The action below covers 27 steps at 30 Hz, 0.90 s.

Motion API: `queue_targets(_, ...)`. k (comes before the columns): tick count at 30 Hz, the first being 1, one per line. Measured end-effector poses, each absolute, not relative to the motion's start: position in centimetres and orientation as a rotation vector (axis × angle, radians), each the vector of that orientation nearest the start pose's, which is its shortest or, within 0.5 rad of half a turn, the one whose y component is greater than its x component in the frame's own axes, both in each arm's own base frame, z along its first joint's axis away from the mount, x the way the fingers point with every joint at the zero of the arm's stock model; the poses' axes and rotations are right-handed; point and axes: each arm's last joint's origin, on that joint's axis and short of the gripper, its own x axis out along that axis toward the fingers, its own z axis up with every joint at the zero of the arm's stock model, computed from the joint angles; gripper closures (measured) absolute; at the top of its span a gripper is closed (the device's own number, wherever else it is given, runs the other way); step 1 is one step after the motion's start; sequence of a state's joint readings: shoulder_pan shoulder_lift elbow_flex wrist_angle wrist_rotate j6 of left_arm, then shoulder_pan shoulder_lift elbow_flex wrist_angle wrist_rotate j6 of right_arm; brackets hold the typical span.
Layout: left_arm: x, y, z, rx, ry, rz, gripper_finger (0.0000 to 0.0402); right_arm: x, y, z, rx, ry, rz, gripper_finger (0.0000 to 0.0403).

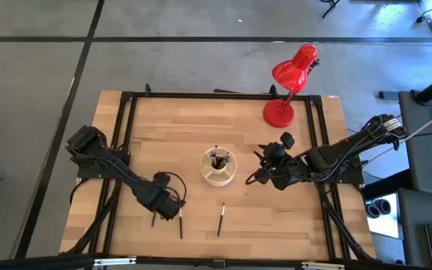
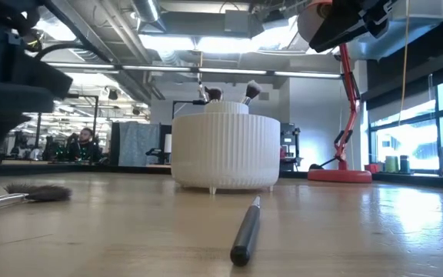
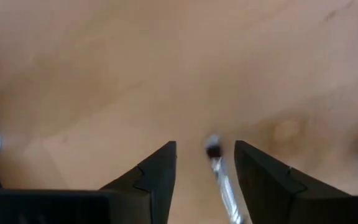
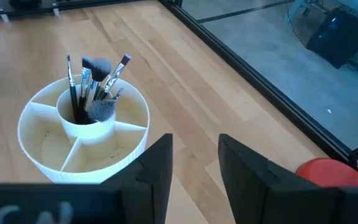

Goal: Put items in baskets/containers
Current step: Put the black eyeshadow brush into the white brush holder

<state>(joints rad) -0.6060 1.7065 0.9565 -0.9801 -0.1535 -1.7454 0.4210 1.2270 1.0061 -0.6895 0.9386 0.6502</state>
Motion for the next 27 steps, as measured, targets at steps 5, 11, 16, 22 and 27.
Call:
queue_targets(5,21.4,-14.7,14.3,-0.713,1.359,1.057,0.0259,22.4,7.5,29.0,0.035,0.521,-0.668,0.0273)
queue_targets(11,21.9,-14.7,13.2,-0.665,1.381,1.066,0.0301,22.4,7.5,29.0,0.040,0.527,-0.659,0.0273)
queue_targets(16,22.1,-14.4,13.0,-0.676,1.408,1.069,0.0345,22.4,7.5,28.9,0.041,0.530,-0.656,0.0273)
queue_targets(22,22.4,-14.1,13.0,-0.669,1.376,1.072,0.0394,22.4,7.5,28.9,0.038,0.533,-0.652,0.0273)
queue_targets(27,22.5,-13.9,13.2,-0.586,1.338,1.064,0.0393,22.4,7.5,28.9,0.035,0.544,-0.646,0.0273)
